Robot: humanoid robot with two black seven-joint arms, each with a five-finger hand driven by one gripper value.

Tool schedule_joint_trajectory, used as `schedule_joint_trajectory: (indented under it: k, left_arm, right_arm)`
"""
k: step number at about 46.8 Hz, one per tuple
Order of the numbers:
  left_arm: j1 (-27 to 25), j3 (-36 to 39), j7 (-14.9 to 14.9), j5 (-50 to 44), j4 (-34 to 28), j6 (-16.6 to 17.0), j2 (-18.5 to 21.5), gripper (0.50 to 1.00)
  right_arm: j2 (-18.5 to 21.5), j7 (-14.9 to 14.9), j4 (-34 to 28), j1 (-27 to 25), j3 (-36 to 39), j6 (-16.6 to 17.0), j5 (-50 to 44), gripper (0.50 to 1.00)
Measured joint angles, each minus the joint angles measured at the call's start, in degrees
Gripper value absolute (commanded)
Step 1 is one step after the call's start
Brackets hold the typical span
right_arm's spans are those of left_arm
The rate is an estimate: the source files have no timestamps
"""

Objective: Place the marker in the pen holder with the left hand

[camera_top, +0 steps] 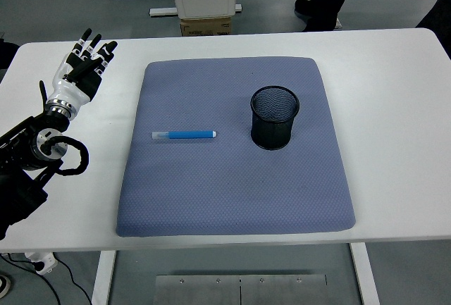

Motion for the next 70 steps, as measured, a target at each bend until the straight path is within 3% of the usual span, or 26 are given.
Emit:
schedule_joint_trajectory:
  k: [13,37,53,58,70]
  left_arm:
    - [-0.4,0.0,0.1,0.1,-0.2,0.1,-1.8,1.000]
    - [-4.7,-0.6,0.0,0.1,-0.1,-0.2,-0.9,1.000]
    - [-5.8,1.3,0.2,0.9,-0.1,-0.7,3.2,1.000]
    - [-7.8,8.4,0.3,0.9,-0.1,-0.6,5.1,1.000]
    - [-21.0,34.5,0.3,0.9,-0.7,-0.3,6.8,1.000]
  right_arm:
    - [0.0,0.0,0.0,0.0,0.0,0.0,0.0,1.000]
    - [0.0,0.0,0.0,0.0,0.0,0.0,0.0,1.000]
    - [0.0,0.0,0.0,0.0,0.0,0.0,0.0,1.000]
    - [0.0,0.0,0.0,0.0,0.0,0.0,0.0,1.000]
    - [0.0,0.0,0.0,0.0,0.0,0.0,0.0,1.000]
